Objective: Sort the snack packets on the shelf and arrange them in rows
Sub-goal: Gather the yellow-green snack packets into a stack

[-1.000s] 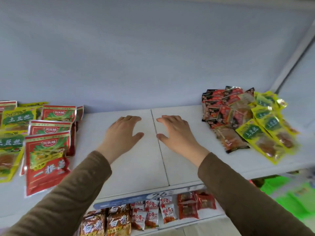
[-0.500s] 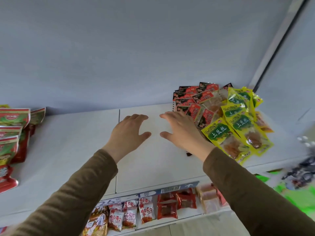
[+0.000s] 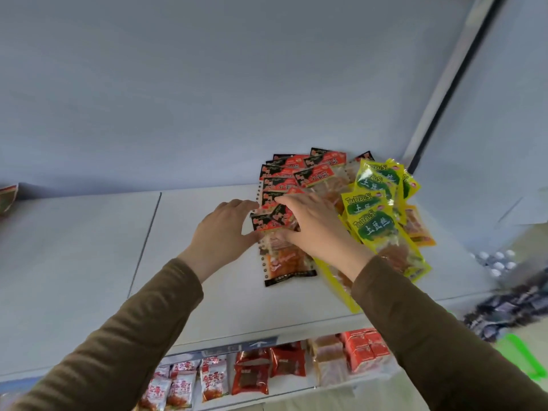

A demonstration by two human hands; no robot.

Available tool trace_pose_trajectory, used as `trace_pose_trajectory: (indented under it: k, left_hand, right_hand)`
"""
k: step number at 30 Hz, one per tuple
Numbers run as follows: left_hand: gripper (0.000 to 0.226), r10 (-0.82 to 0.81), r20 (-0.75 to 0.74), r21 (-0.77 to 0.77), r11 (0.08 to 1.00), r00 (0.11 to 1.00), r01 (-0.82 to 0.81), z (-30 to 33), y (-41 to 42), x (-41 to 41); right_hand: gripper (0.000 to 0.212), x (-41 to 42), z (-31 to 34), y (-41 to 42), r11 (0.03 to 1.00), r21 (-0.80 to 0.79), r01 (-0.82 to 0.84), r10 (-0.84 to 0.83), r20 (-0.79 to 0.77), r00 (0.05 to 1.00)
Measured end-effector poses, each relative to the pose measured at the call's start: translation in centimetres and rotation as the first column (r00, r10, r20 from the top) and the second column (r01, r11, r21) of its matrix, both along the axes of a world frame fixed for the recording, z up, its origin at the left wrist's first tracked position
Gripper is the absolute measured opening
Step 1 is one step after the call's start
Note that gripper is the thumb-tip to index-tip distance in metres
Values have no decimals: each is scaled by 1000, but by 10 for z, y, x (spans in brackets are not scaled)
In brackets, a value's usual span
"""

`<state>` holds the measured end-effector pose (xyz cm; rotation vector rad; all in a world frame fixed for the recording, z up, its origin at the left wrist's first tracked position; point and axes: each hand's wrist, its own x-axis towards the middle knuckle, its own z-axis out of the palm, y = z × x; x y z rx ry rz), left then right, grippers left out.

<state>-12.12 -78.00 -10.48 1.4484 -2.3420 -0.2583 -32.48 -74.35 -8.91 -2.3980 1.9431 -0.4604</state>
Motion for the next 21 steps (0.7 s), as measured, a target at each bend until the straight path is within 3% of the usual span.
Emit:
trace_pose_trajectory:
  k: [7,12,17,21]
  left_hand:
    - [70,63,-65,30,998,996,-62,-4,18,-93]
    - [95,44,90,97,994,995,-52,-15,36,-131]
    - [114,119,240,118,982,963,-150,-25,34,-149]
    - [101,128,244,74,986,961,-150,-33,24,-162]
  right_hand:
    - [67,-104,-7,5,998,0,-67,67,54,996]
    - [70,-169,-17,10,999,32,-6,3,81,997]
    - [98,-207,-26,2,984,125,128,-141,100,985]
    - [128,-224,-32,-10,936,288,202,-241,108,964]
